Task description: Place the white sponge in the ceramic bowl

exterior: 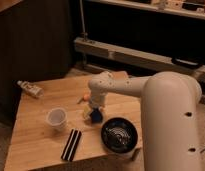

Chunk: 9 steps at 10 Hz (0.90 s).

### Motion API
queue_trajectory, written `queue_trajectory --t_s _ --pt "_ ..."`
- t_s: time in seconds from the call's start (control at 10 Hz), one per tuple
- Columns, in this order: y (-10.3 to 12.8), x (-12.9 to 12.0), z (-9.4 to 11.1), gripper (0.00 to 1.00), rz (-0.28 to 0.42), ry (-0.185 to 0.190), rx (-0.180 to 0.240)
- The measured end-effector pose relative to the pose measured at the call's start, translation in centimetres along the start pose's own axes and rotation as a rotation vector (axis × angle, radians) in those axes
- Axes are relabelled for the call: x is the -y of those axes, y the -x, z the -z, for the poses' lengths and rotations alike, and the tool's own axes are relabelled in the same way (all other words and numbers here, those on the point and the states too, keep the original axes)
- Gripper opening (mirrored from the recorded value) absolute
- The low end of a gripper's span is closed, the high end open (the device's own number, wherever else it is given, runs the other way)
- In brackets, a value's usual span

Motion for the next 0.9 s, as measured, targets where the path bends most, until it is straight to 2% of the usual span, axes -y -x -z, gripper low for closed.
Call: queue_trajectory --t_s 0.9 --pt "-0.48 0.26 -0.45 0.80 -0.012 -0.010 -0.024"
